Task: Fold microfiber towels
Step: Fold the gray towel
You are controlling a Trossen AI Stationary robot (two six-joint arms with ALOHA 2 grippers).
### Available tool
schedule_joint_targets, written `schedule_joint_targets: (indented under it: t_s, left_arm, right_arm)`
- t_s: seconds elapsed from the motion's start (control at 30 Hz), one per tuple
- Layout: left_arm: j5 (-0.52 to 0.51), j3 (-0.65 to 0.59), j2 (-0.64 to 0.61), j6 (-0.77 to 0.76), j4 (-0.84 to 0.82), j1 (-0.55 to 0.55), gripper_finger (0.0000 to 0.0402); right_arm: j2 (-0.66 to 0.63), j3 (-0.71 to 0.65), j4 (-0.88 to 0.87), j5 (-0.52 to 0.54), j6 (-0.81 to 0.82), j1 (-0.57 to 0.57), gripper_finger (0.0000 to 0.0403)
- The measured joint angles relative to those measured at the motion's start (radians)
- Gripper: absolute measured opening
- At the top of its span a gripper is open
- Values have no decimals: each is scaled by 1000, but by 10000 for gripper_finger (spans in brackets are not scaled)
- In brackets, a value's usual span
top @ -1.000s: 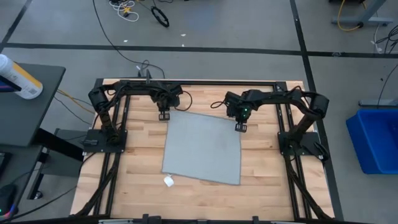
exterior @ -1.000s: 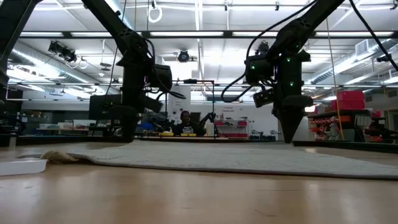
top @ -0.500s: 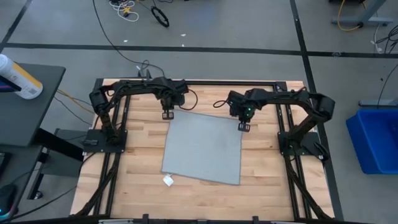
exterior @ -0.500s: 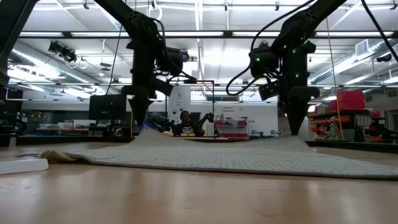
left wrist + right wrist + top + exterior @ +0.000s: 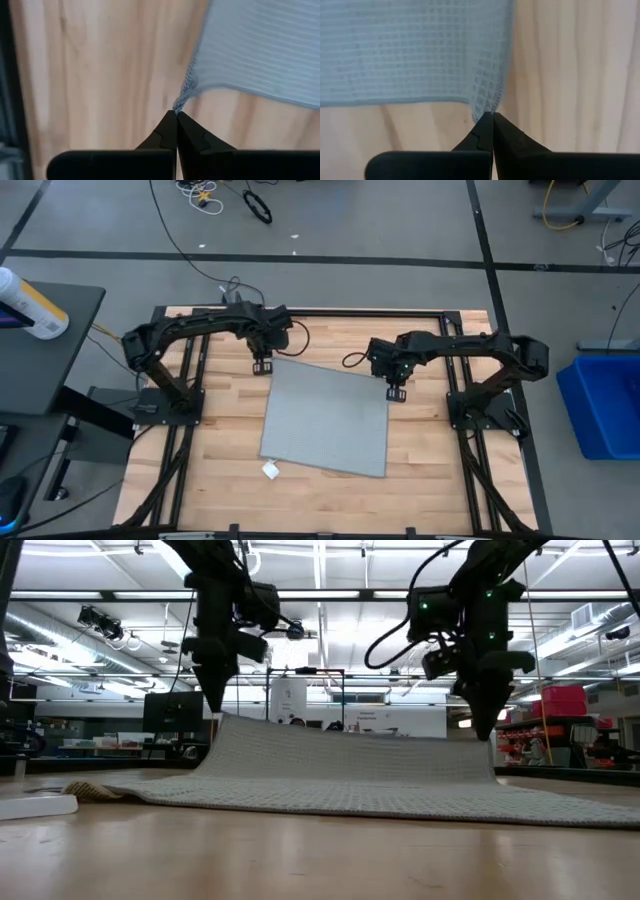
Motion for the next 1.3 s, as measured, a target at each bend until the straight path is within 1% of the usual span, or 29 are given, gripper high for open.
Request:
schedule_joint_targets:
  t_s: [0.23,0.5,0.6,0.73,0.83,1.3]
  left_arm:
    - [25,-65,-90,-59,-4,-78,0]
    - [27,-190,-100,-110,46,-139,0]
    - [53,-237,-100,-126,78,-148,0]
    - [60,-282,-100,-135,108,-166,0]
    - [64,-298,-100,-145,108,-181,0]
    - [88,-298,-100,-215,128,-284,0]
  right_arm:
    - [-8,11,-30,3,67,97,0]
    - [-8,98,-68,1,127,181,0]
    - [-8,126,-71,-23,141,204,0]
    - [-7,139,-72,-51,175,234,0]
    - [-7,139,-86,-51,200,259,0]
    - [-7,139,-103,-52,315,379,0]
